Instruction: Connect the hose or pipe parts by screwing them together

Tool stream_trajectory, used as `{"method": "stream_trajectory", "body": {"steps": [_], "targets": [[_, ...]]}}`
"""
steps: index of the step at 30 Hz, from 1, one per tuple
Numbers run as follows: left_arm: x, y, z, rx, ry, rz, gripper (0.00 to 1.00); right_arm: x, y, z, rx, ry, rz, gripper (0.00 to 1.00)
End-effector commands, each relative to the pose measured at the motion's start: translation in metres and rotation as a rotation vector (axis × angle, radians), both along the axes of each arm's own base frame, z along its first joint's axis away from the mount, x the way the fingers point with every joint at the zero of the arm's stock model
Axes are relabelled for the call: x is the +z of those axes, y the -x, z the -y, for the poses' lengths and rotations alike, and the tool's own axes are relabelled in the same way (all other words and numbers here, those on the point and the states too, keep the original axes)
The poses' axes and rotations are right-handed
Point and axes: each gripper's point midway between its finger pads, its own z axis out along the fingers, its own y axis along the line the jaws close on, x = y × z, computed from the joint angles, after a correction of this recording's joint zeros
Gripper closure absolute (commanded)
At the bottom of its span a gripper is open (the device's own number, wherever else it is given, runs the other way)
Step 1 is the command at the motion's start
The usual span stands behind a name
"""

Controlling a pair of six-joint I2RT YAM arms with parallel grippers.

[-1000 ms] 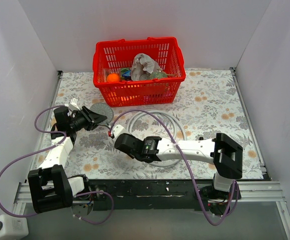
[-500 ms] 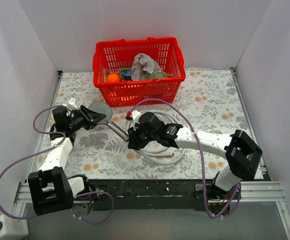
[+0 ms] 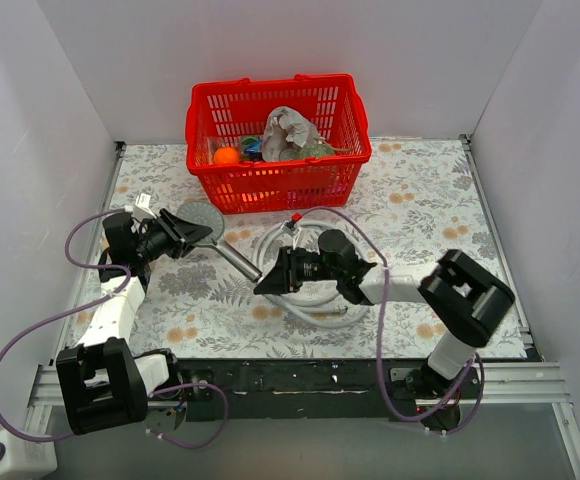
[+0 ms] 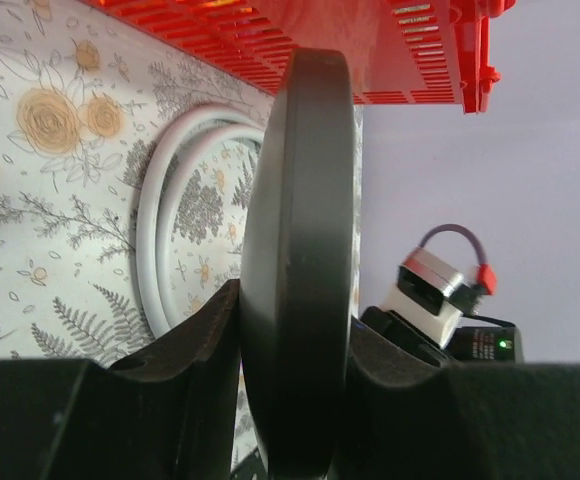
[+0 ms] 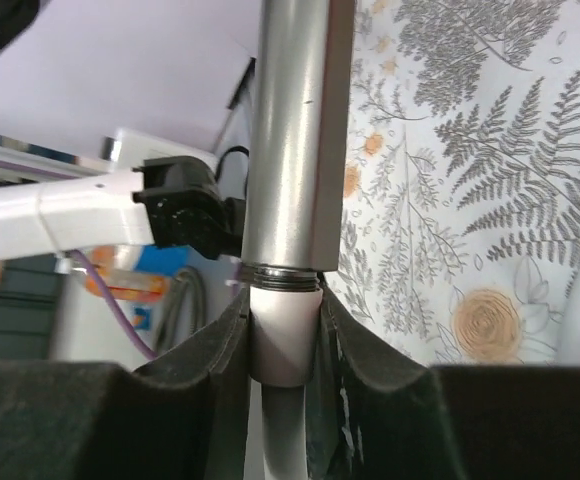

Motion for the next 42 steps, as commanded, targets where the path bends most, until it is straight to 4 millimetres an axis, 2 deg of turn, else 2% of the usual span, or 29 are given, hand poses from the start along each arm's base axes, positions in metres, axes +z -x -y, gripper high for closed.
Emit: {"method": "stream_trajectory", "body": {"steps": [1, 2, 3, 5, 7, 9, 10, 11, 12, 13, 14, 15, 16, 17, 19, 21, 22, 23, 24, 25, 26, 27, 29, 30, 32, 33, 35, 39, 42], "targets": [[0.015, 0.013, 0.011, -0.081, -0.007, 0.075, 1.0, 0.126, 0.008, 0.011, 0.128, -0.621, 0.015, 0.99], [0.016, 0.013, 0.011, -0.084, -0.006, 0.073, 1.0, 0.114, 0.001, 0.009, 0.118, -0.63, -0.026, 0.99], [0.015, 0.013, 0.011, -0.085, -0.006, 0.069, 1.0, 0.122, 0.0, 0.014, 0.109, -0.682, -0.016, 0.99], [0.019, 0.011, 0.01, -0.08, -0.005, 0.074, 1.0, 0.114, -0.005, 0.014, 0.092, -0.672, -0.044, 0.99], [0.02, 0.011, 0.01, -0.077, -0.001, 0.074, 1.0, 0.106, -0.006, 0.011, 0.086, -0.633, -0.034, 0.93], [0.021, 0.012, 0.011, -0.076, -0.001, 0.077, 1.0, 0.106, -0.004, 0.01, 0.098, -0.596, -0.009, 0.78], [0.02, 0.012, 0.011, -0.077, 0.002, 0.072, 1.0, 0.087, -0.01, 0.004, 0.076, -0.505, -0.008, 0.71], [0.02, 0.012, 0.011, -0.077, 0.002, 0.074, 1.0, 0.094, -0.01, 0.004, 0.074, -0.483, 0.032, 0.53], [0.021, 0.012, 0.011, -0.077, 0.005, 0.074, 1.0, 0.089, -0.01, 0.002, 0.079, -0.428, 0.055, 0.37], [0.021, 0.012, 0.011, -0.076, 0.005, 0.075, 1.0, 0.092, -0.013, 0.003, 0.057, -0.372, 0.107, 0.15], [0.022, 0.012, 0.011, -0.076, 0.003, 0.078, 1.0, 0.054, -0.021, 0.003, 0.034, -0.191, 0.132, 0.1], [0.024, 0.013, 0.011, -0.074, 0.004, 0.08, 1.0, 0.05, -0.031, 0.003, -0.01, -0.126, 0.169, 0.1], [0.024, 0.012, 0.011, -0.074, 0.003, 0.081, 1.0, 0.057, -0.035, 0.007, -0.033, -0.107, 0.212, 0.08], [0.024, 0.012, 0.011, -0.075, 0.002, 0.081, 1.0, 0.035, -0.036, 0.015, -0.029, 0.009, 0.224, 0.08], [0.024, 0.012, 0.011, -0.074, 0.004, 0.077, 1.0, 0.048, -0.053, 0.018, -0.088, 0.085, 0.307, 0.06], [0.023, 0.011, 0.01, -0.07, 0.006, 0.073, 1.0, 0.033, -0.062, 0.033, -0.122, 0.261, 0.378, 0.06], [0.023, 0.011, 0.01, -0.071, 0.004, 0.073, 1.0, 0.052, -0.058, 0.026, -0.117, 0.284, 0.453, 0.05], [0.024, 0.01, 0.01, -0.07, 0.003, 0.074, 1.0, 0.057, -0.06, 0.028, -0.134, 0.333, 0.493, 0.05], [0.024, 0.01, 0.01, -0.068, 0.002, 0.072, 1.0, 0.043, -0.055, 0.038, -0.131, 0.469, 0.538, 0.04], [0.025, 0.01, 0.01, -0.067, 0.001, 0.073, 1.0, 0.063, -0.057, 0.035, -0.153, 0.482, 0.592, 0.04], [0.025, 0.009, 0.01, -0.067, 0.001, 0.071, 1.0, 0.066, -0.066, 0.043, -0.224, 0.557, 0.646, 0.04], [0.025, 0.009, 0.01, -0.068, -0.002, 0.075, 1.0, 0.07, -0.05, 0.042, -0.184, 0.596, 0.703, 0.08], [0.024, 0.008, 0.009, -0.063, -0.005, 0.072, 1.0, 0.071, -0.045, 0.047, -0.216, 0.672, 0.771, 0.13], [0.023, 0.008, 0.009, -0.061, -0.008, 0.073, 1.0, 0.066, -0.028, 0.043, -0.169, 0.699, 0.803, 0.19], [0.022, 0.007, 0.008, -0.058, -0.008, 0.068, 1.0, 0.06, -0.02, 0.044, -0.173, 0.751, 0.847, 0.24], [0.02, 0.007, 0.008, -0.057, -0.008, 0.063, 1.0, 0.054, -0.006, 0.038, -0.137, 0.756, 0.872, 0.26], [0.02, 0.006, 0.008, -0.055, -0.008, 0.063, 1.0, 0.045, 0.003, 0.037, -0.126, 0.781, 0.896, 0.28], [0.024, 0.006, 0.008, -0.055, -0.009, 0.071, 1.0, 0.026, 0.006, 0.029, -0.101, 0.807, 0.883, 0.41], [0.025, 0.005, 0.008, -0.055, -0.009, 0.073, 1.0, 0.025, 0.007, 0.018, -0.099, 0.769, 0.877, 0.44]]}}
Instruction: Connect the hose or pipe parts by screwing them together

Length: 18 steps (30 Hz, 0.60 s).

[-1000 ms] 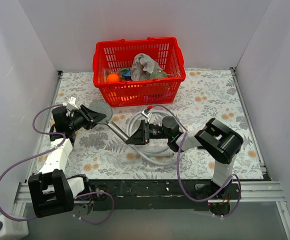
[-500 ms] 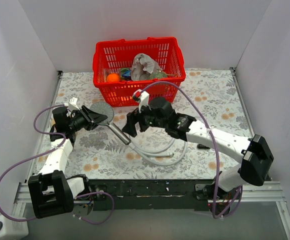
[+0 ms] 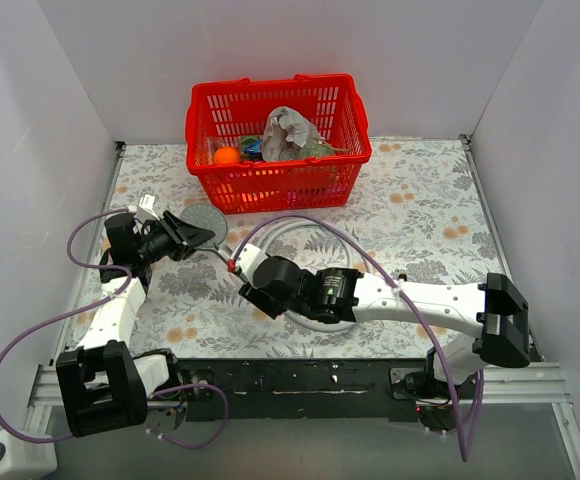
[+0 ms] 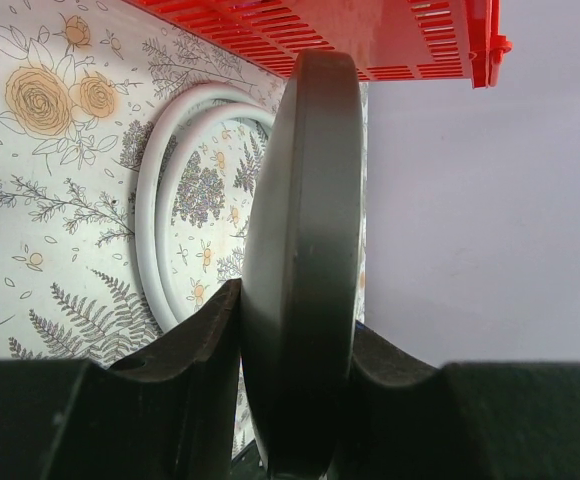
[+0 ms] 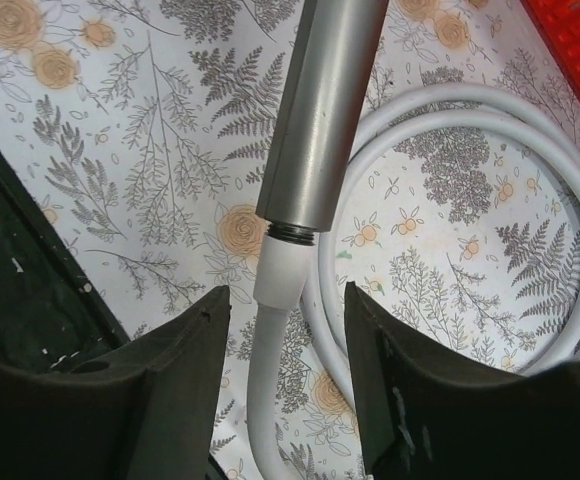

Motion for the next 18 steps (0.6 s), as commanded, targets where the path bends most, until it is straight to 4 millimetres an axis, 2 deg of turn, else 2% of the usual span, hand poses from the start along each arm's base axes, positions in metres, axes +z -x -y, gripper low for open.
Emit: {"method": "stream_trajectory", "body": {"steps": [1, 8, 11, 12, 14, 18], "targets": [[0.023, 0.001, 0.005, -0.03, 0.015, 0.041, 1.0, -0.002, -0.011, -0.007, -0.027, -0.012, 0.041, 0.44], [0.025, 0.001, 0.005, -0.03, 0.017, 0.046, 1.0, -0.017, -0.01, -0.02, -0.022, 0.013, 0.009, 0.55], [0.027, 0.001, 0.005, -0.029, 0.019, 0.048, 1.0, -0.023, -0.013, -0.021, -0.036, 0.021, 0.001, 0.67], [0.027, 0.002, 0.005, -0.032, 0.021, 0.047, 1.0, -0.026, -0.014, -0.021, -0.049, 0.022, -0.011, 0.82], [0.027, 0.002, 0.005, -0.032, 0.02, 0.048, 1.0, -0.022, -0.017, -0.022, -0.064, 0.008, -0.011, 0.96], [0.026, 0.005, 0.007, -0.048, 0.026, 0.049, 1.0, -0.006, -0.015, -0.033, -0.028, -0.068, -0.042, 0.99]]}}
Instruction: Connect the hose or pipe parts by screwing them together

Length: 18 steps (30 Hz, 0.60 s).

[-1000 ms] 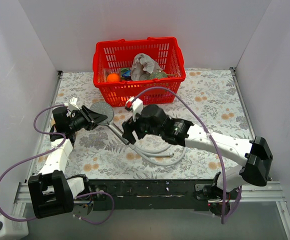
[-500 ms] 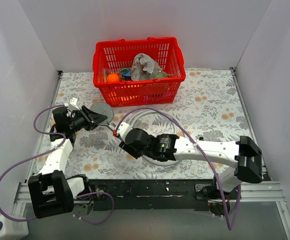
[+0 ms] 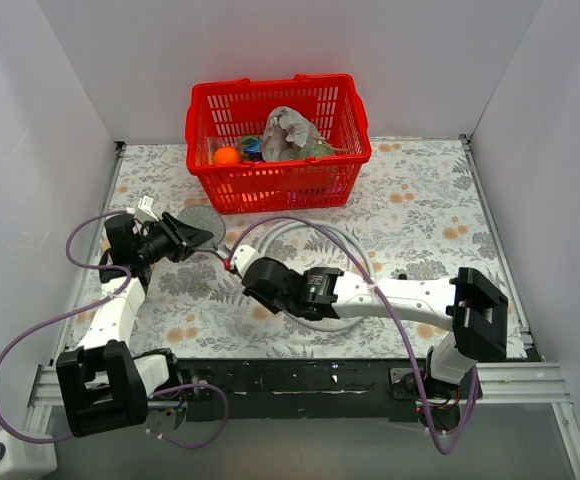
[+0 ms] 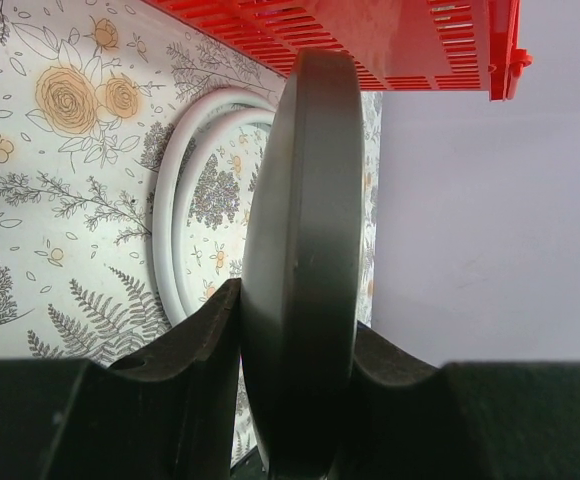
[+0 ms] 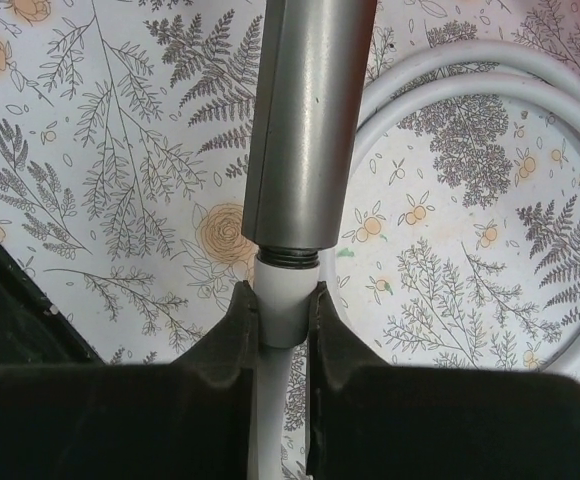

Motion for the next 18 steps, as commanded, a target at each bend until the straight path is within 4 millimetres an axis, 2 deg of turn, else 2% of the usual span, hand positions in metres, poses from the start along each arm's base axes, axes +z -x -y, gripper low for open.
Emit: {"method": "stream_trajectory", "body": {"steps": [1, 3, 4, 5, 6, 7, 9, 10, 11, 12, 13, 14, 16, 17, 18], "targets": [[0.032, 0.007, 0.012, -0.083, 0.044, 0.072, 1.0, 0.042, 0.008, -0.037, 0.087, -0.202, -0.048, 0.99], [0.032, 0.008, 0.013, -0.092, 0.043, 0.075, 1.0, 0.054, 0.009, -0.039, 0.126, -0.297, -0.102, 0.99], [0.033, 0.009, 0.014, -0.099, 0.045, 0.077, 1.0, 0.071, 0.024, -0.055, 0.212, -0.418, -0.177, 0.99], [0.033, 0.009, 0.013, -0.098, 0.045, 0.077, 1.0, 0.07, 0.019, -0.046, 0.213, -0.455, -0.218, 0.99], [0.033, 0.009, 0.014, -0.098, 0.044, 0.078, 1.0, 0.076, 0.024, -0.047, 0.236, -0.503, -0.248, 0.99], [0.035, 0.01, 0.014, -0.101, 0.048, 0.079, 1.0, 0.1, 0.029, -0.056, 0.305, -0.62, -0.237, 0.99], [0.04, 0.01, 0.015, -0.106, 0.055, 0.088, 1.0, 0.111, 0.033, -0.051, 0.313, -0.702, -0.276, 0.99], [0.042, 0.01, 0.015, -0.108, 0.058, 0.089, 1.0, 0.114, 0.045, -0.051, 0.386, -0.725, -0.342, 0.99], [0.042, 0.011, 0.016, -0.115, 0.061, 0.089, 1.0, 0.134, 0.037, -0.053, 0.392, -0.83, -0.369, 0.99], [0.043, 0.011, 0.016, -0.118, 0.059, 0.093, 1.0, 0.126, 0.04, -0.049, 0.406, -0.842, -0.414, 0.99], [0.045, 0.011, 0.016, -0.121, 0.061, 0.095, 1.0, 0.13, 0.049, -0.047, 0.463, -0.867, -0.469, 0.99], [0.046, 0.011, 0.017, -0.124, 0.06, 0.101, 1.0, 0.136, 0.041, -0.047, 0.479, -0.918, -0.473, 0.99], [0.047, 0.012, 0.017, -0.13, 0.062, 0.104, 1.0, 0.13, 0.048, -0.041, 0.492, -0.95, -0.598, 0.96], [0.047, 0.012, 0.017, -0.13, 0.062, 0.104, 1.0, 0.125, 0.042, -0.04, 0.483, -0.962, -0.62, 0.94], [0.048, 0.013, 0.018, -0.134, 0.063, 0.106, 1.0, 0.135, 0.042, -0.038, 0.495, -1.018, -0.639, 0.91]]}}
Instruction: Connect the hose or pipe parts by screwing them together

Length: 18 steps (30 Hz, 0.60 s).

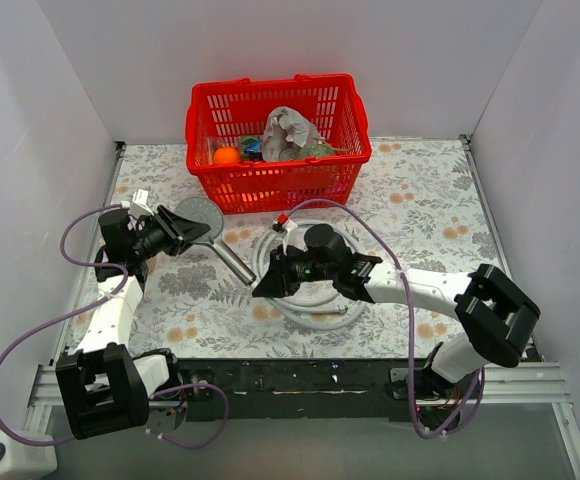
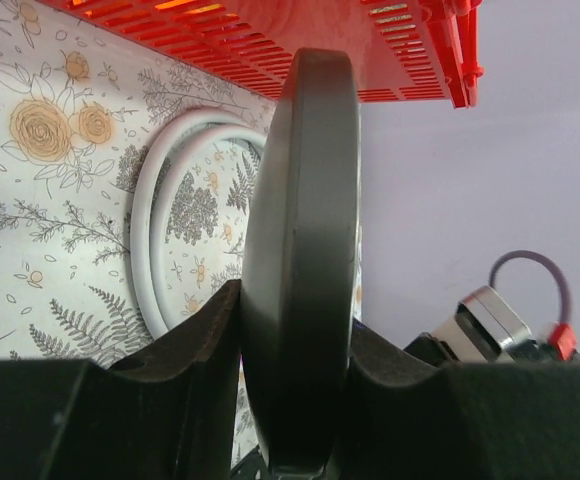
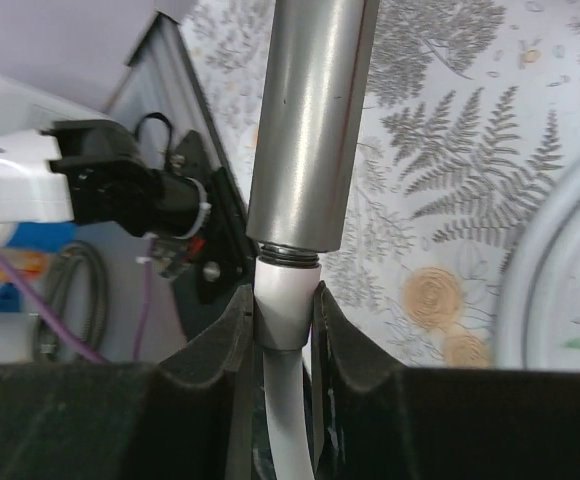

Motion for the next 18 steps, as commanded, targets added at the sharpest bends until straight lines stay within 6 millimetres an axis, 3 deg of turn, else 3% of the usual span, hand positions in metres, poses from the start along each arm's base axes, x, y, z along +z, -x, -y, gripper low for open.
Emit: {"method": "stream_trajectory", "body": {"steps": [1, 3, 5, 7, 8, 9, 10, 11, 12, 13, 14, 15, 16, 18], "targets": [[0.029, 0.018, 0.02, -0.133, 0.045, 0.064, 1.0, 0.101, 0.036, -0.017, 0.274, -0.477, -0.023, 0.89], [0.029, 0.018, 0.02, -0.131, 0.044, 0.066, 1.0, 0.107, 0.032, -0.011, 0.278, -0.547, -0.006, 0.83], [0.028, 0.02, 0.02, -0.134, 0.046, 0.063, 1.0, 0.103, 0.025, -0.004, 0.224, -0.572, -0.019, 0.82], [0.027, 0.02, 0.02, -0.136, 0.046, 0.063, 1.0, 0.096, 0.02, -0.005, 0.202, -0.542, -0.004, 0.75], [0.026, 0.02, 0.02, -0.134, 0.043, 0.063, 1.0, 0.103, 0.017, -0.009, 0.202, -0.533, 0.02, 0.67], [0.025, 0.02, 0.02, -0.135, 0.041, 0.062, 1.0, 0.096, 0.012, -0.01, 0.186, -0.487, 0.033, 0.5], [0.024, 0.019, 0.019, -0.131, 0.035, 0.059, 1.0, 0.074, 0.001, -0.011, 0.131, -0.378, 0.05, 0.44], [0.022, 0.019, 0.019, -0.132, 0.017, 0.069, 1.0, 0.08, -0.006, -0.008, 0.102, -0.344, 0.089, 0.36], [0.02, 0.018, 0.018, -0.129, 0.006, 0.07, 1.0, 0.076, -0.012, -0.006, 0.067, -0.296, 0.107, 0.19], [0.017, 0.017, 0.016, -0.125, -0.008, 0.069, 1.0, 0.072, -0.026, -0.003, -0.014, -0.243, 0.134, 0.1], [0.011, 0.014, 0.013, -0.114, -0.048, 0.08, 1.0, 0.05, -0.03, 0.011, -0.046, -0.111, 0.139, 0.1], [0.006, 0.011, 0.011, -0.115, -0.066, 0.077, 1.0, 0.054, -0.039, 0.016, -0.091, -0.074, 0.166, 0.08], [0.0, 0.011, 0.01, -0.12, -0.083, 0.064, 1.0, 0.046, -0.055, 0.028, -0.189, 0.007, 0.196, 0.07], [-0.015, 0.008, 0.008, -0.143, -0.154, 0.062, 1.0, 0.038, -0.061, 0.053, -0.266, 0.13, 0.205, 0.06]]}}
